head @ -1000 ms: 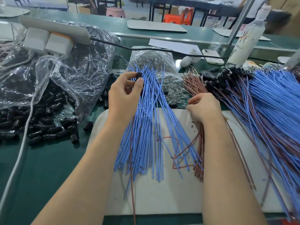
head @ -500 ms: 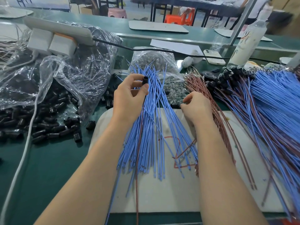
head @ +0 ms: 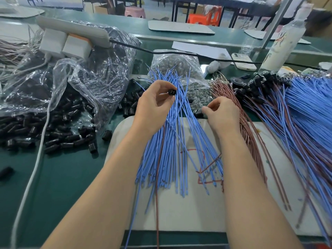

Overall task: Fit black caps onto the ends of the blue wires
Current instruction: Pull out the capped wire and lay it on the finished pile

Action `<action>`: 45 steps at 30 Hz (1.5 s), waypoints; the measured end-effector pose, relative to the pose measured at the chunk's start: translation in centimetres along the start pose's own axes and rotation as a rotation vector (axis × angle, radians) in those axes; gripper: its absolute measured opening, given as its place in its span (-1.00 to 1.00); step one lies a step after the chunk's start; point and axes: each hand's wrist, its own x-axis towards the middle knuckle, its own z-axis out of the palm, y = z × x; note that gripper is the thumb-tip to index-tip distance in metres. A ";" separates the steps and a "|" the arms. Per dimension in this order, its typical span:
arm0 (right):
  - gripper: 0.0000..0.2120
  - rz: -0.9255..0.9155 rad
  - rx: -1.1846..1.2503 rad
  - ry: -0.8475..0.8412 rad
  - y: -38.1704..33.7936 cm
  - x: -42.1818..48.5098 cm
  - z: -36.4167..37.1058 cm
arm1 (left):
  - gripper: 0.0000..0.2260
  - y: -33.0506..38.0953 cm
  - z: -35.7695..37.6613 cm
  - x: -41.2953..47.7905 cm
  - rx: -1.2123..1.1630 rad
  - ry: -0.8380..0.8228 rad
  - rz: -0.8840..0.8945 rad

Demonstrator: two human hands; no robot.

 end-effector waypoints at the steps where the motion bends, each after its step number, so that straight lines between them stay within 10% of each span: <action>1: -0.90 -0.025 0.044 0.035 -0.1 -0.1 -0.2 | -0.81 0.0 0.0 0.0 0.000 -0.001 -0.004; 10: -0.86 -0.224 0.668 -0.073 -5.1 -2.5 -0.3 | -0.79 -0.5 0.1 0.3 0.056 0.043 0.007; 26: -0.84 -0.361 0.374 0.113 -6.0 -3.6 1.4 | -0.90 -1.0 1.0 -0.4 0.518 0.195 0.182; 45: -0.84 -0.341 0.553 -0.123 -5.4 -3.1 -1.8 | -0.98 -0.7 0.1 -0.1 0.359 0.224 0.116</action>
